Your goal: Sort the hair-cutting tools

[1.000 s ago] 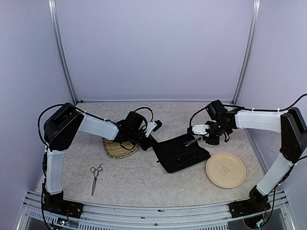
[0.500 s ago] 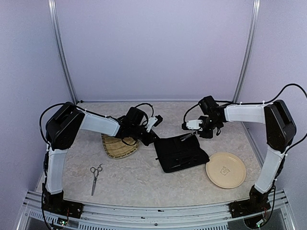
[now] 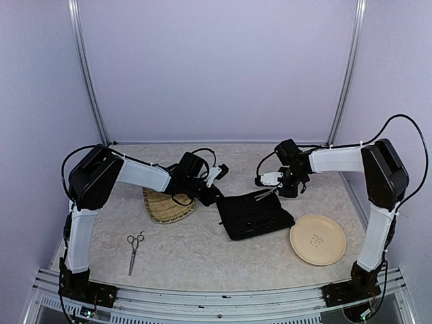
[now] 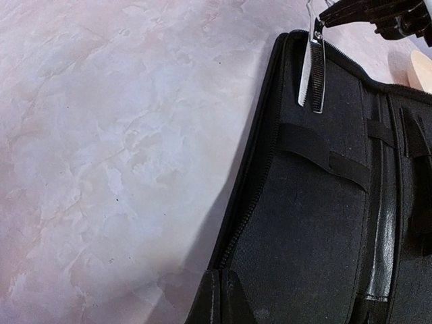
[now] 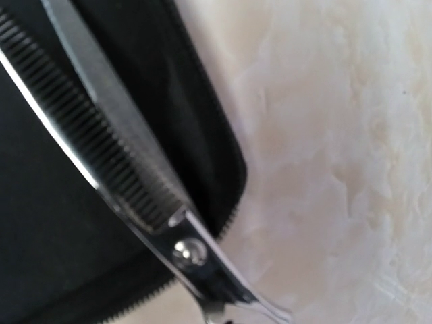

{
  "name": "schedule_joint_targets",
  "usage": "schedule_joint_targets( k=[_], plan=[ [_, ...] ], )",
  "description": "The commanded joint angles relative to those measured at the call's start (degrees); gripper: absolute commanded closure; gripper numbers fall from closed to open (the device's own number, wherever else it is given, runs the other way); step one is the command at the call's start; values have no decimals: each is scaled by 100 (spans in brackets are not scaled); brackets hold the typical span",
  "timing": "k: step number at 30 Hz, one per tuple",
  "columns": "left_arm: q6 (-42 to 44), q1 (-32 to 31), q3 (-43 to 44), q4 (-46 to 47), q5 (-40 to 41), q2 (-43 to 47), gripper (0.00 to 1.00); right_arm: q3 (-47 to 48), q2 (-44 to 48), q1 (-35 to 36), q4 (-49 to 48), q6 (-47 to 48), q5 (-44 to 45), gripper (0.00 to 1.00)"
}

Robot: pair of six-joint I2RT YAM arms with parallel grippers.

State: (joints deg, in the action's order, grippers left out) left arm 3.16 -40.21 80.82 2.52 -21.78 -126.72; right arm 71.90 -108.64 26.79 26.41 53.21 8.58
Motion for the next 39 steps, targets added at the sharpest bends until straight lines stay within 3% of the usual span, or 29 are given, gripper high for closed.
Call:
schedule_joint_targets(
  k=[1, 26, 39],
  plan=[
    [-52, 38, 92, -121, -115, -85, 99, 296, -219, 115, 73, -285, 183, 100],
    [-148, 145, -57, 11, -232, -110, 99, 522, -614, 748, 309, -663, -231, 100],
    [-222, 144, -92, 55, -335, -96, 99, 1246, -1180, 982, 627, -995, -640, 100]
  ],
)
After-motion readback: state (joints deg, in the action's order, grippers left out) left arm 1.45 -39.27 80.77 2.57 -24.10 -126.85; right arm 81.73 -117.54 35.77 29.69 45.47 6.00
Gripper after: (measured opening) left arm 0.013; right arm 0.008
